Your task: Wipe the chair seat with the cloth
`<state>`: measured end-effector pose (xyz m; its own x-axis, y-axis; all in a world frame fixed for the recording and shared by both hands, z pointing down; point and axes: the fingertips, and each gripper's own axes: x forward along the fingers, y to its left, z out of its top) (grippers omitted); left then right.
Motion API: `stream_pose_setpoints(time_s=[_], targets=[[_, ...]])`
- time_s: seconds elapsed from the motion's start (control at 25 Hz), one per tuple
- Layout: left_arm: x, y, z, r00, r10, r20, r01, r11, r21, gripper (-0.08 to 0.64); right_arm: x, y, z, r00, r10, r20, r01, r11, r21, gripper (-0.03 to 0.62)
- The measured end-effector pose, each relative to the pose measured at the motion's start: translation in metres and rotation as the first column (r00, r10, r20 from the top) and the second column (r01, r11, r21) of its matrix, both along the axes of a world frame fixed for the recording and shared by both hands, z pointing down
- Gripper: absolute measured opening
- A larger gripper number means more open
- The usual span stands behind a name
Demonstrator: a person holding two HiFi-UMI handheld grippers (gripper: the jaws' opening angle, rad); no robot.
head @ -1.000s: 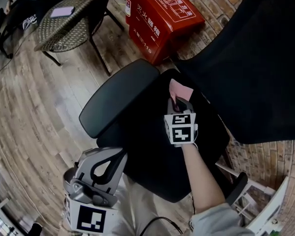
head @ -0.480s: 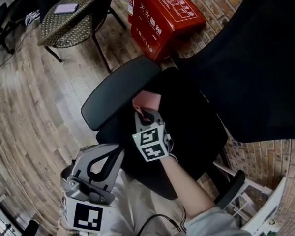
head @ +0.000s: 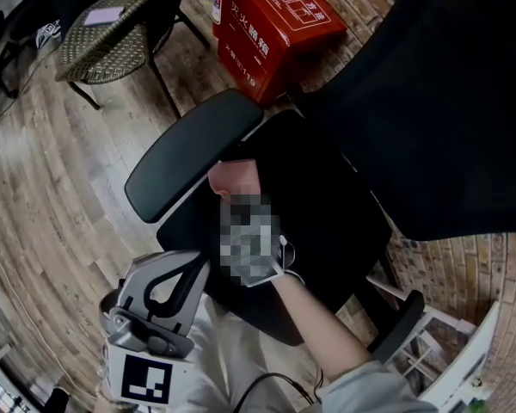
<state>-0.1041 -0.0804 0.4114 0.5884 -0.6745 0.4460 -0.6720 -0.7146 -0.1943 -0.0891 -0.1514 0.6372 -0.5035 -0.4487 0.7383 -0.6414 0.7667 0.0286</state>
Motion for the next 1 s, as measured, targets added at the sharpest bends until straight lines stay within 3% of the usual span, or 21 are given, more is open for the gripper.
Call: stream_pose_setpoints(time_s=[0.28,0.48,0.68,1.0], targets=[[0.023,-0.001,0.005,0.999,0.03,-0.019,-0.03,1.0,-0.007,0.018,0.069,-0.015,0.011,0.993,0.097,-0.063,-0.097,0.995,0.012,0.055],[0.04,-0.002,0.009,0.998,0.057,-0.02,-0.057,0.998,-0.019,0.018,0.139,-0.025,0.022,0.969,0.211,-0.129,-0.211,0.977,0.016,0.055],[0.058,-0.003,0.012,0.996,0.084,-0.025,-0.085,0.996,-0.024,0.018,0.214,-0.032,0.027,0.92,0.353,-0.172,-0.354,0.935,0.021,0.055],[0.074,-0.005,0.021,0.993,0.112,-0.031,-0.113,0.993,-0.036,0.018,0.313,-0.03,0.029,0.835,0.502,-0.227,-0.51,0.86,0.027,0.055]])
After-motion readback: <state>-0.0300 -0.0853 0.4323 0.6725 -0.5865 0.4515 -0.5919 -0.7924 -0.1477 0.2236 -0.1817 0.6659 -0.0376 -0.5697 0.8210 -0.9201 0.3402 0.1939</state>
